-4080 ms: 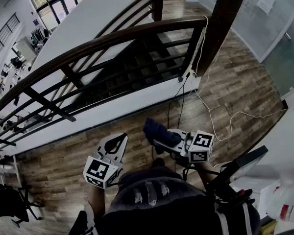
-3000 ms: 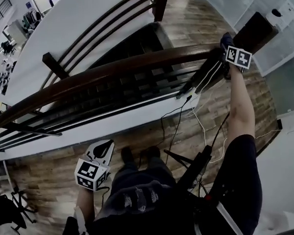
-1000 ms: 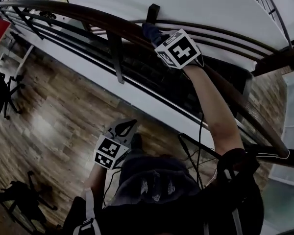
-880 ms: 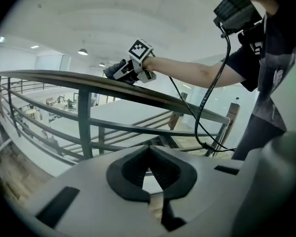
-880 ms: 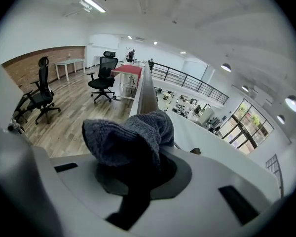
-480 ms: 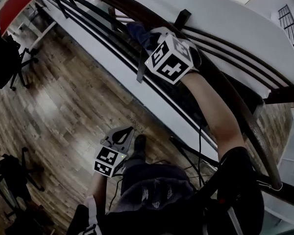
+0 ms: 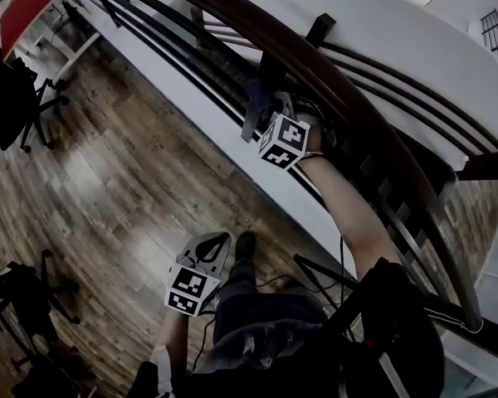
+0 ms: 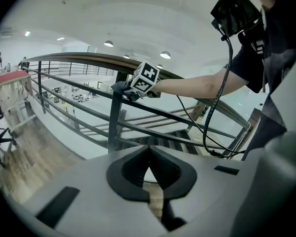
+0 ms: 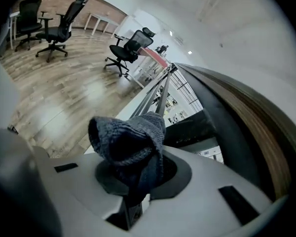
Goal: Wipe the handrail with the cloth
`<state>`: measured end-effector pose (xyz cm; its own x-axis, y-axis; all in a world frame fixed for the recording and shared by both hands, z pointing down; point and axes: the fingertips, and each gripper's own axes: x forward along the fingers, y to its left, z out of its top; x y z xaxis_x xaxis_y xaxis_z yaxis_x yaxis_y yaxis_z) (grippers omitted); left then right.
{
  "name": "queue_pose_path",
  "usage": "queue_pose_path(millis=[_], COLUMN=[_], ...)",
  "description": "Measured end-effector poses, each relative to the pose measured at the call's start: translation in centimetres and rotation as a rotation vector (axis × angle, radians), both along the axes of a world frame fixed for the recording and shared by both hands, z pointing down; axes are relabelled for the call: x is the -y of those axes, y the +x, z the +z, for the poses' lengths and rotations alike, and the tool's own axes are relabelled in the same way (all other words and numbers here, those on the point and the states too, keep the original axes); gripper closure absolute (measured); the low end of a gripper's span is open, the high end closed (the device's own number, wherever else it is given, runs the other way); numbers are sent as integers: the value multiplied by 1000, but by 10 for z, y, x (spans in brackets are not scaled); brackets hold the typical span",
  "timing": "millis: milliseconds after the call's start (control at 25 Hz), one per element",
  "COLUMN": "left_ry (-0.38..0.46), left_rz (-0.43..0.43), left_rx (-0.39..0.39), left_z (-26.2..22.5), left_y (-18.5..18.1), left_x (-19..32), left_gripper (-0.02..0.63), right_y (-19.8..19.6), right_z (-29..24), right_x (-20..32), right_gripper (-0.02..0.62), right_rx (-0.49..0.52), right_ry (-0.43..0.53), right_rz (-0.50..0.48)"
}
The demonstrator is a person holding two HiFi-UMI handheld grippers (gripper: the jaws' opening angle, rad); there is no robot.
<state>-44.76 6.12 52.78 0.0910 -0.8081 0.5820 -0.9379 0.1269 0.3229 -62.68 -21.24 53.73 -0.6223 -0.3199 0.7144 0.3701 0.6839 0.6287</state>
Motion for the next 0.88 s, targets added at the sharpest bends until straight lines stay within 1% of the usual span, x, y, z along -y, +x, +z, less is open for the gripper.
queue_pose_path(millis=[120, 240, 400, 520, 640, 760, 880], left_ry=[-27, -40, -45, -53, -49, -37, -30], left_rz=[-2, -1, 2, 11, 31, 50, 96], left_rx=[-14, -23, -24, -27, -26, -32, -23], left_z=[11, 18, 28, 31, 29, 25, 23], left_y=[-2, -3, -7, -7, -2, 5, 12], left_x=[-11, -14, -14, -20, -20, -20, -8], left_gripper=[598, 598, 598, 598, 598, 598, 598], right_y=[-5, -1, 13, 19, 24, 39, 58], right_z=[16, 28, 44, 48, 45, 42, 45], right_x=[19, 29, 48, 50, 49, 43, 45], right_gripper=[557, 557, 556, 556, 557, 557, 557], right_rx=[-6, -17, -44, -74, -112, -119, -112], right_ry=[-4, -4, 8, -9, -56, -81, -90], right_rz=[89, 127, 179, 184, 202, 212, 229])
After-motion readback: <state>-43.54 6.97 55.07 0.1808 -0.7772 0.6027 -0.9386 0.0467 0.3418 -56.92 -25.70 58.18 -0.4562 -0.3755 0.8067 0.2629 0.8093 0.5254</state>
